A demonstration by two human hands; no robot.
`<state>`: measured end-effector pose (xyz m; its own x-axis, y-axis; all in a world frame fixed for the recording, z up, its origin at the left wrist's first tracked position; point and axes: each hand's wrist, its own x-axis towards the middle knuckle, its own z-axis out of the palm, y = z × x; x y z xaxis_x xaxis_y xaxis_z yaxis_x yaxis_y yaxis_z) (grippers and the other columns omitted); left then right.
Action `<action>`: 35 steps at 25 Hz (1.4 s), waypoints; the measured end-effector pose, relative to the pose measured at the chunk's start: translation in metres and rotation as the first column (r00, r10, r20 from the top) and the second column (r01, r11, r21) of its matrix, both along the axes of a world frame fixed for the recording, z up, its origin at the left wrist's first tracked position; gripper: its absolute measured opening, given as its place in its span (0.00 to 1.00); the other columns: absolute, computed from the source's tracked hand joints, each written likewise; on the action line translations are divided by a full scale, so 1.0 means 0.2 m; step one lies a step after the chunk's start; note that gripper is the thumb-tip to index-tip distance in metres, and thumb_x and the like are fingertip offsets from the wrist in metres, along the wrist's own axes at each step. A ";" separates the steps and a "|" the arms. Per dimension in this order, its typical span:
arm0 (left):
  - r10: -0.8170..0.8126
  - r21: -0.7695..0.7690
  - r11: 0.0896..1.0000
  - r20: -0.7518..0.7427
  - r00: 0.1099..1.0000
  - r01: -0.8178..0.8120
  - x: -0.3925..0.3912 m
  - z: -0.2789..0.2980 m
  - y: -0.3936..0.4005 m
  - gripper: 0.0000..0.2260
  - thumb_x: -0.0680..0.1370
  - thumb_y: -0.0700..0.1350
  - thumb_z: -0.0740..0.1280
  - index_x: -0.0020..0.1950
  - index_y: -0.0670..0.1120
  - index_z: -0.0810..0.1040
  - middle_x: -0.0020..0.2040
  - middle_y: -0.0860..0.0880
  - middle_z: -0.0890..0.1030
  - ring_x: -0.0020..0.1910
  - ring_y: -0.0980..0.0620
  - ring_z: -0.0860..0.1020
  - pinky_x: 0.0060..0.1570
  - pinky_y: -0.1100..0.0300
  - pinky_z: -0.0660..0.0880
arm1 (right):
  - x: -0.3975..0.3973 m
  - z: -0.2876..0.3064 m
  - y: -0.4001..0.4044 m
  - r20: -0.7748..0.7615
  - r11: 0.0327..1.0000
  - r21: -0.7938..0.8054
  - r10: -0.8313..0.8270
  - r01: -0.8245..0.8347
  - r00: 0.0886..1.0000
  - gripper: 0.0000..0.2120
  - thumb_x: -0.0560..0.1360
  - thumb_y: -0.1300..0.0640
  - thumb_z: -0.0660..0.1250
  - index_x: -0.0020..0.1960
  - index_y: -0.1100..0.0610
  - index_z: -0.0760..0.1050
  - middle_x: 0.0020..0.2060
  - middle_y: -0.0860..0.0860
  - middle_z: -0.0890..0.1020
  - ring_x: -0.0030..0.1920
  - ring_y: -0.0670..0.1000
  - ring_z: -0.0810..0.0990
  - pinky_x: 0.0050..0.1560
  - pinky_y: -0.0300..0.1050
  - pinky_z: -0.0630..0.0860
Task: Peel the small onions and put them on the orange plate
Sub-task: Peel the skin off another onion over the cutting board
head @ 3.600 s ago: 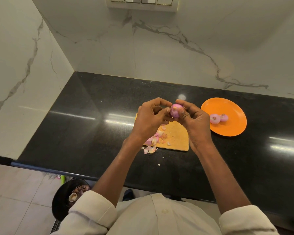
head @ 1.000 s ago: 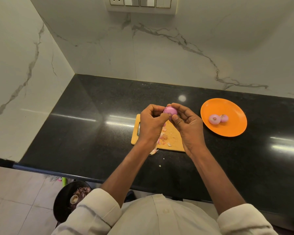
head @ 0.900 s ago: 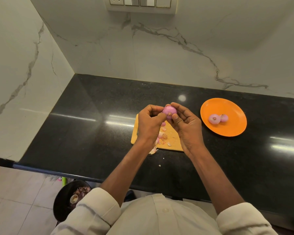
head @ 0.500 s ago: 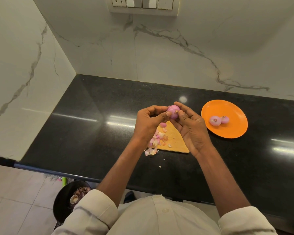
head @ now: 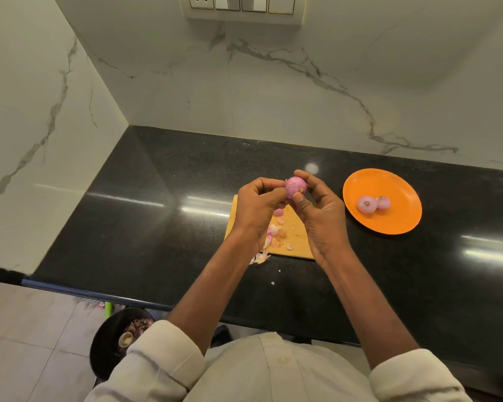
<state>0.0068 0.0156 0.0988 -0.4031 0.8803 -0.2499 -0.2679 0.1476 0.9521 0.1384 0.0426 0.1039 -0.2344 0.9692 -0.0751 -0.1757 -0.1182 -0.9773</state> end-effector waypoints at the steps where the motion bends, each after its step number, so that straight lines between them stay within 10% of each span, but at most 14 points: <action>1: -0.005 0.015 1.000 0.028 1.000 0.005 -0.01 0.00 0.00 0.07 0.78 0.37 0.76 0.56 0.41 0.86 0.51 0.40 0.87 0.48 0.45 0.84 0.58 0.40 0.82 | -0.01 0.01 0.00 0.010 1.000 0.014 -0.007 0.007 1.000 0.17 0.77 0.61 0.75 0.63 0.47 0.83 0.59 0.43 0.86 0.65 0.50 0.83 0.63 0.55 0.83; 6: -0.128 0.155 0.983 0.166 0.978 0.103 -0.05 0.00 -0.01 0.08 0.81 0.44 0.75 0.59 0.43 0.85 0.55 0.39 0.86 0.53 0.41 0.84 0.60 0.44 0.81 | 0.01 0.06 0.03 -0.070 1.000 -0.028 -0.003 0.001 0.998 0.16 0.82 0.65 0.68 0.67 0.52 0.80 0.58 0.49 0.87 0.62 0.52 0.85 0.60 0.49 0.84; 21: -0.133 0.098 0.974 -0.481 0.867 0.203 -0.05 0.01 -0.06 0.11 0.80 0.44 0.76 0.60 0.40 0.85 0.47 0.45 0.89 0.43 0.50 0.89 0.49 0.47 0.87 | 0.07 0.03 0.07 0.398 0.976 0.168 0.064 -0.141 0.915 0.15 0.83 0.61 0.69 0.67 0.48 0.81 0.63 0.47 0.83 0.63 0.50 0.81 0.60 0.49 0.84; 35: -0.009 0.097 0.994 -0.330 0.944 0.043 0.00 0.01 -0.06 0.05 0.79 0.36 0.76 0.53 0.38 0.86 0.44 0.42 0.88 0.41 0.45 0.89 0.47 0.45 0.88 | 0.04 0.06 0.02 0.277 0.990 0.089 0.079 -0.107 0.958 0.17 0.81 0.64 0.70 0.62 0.45 0.82 0.58 0.44 0.85 0.60 0.45 0.83 0.55 0.41 0.83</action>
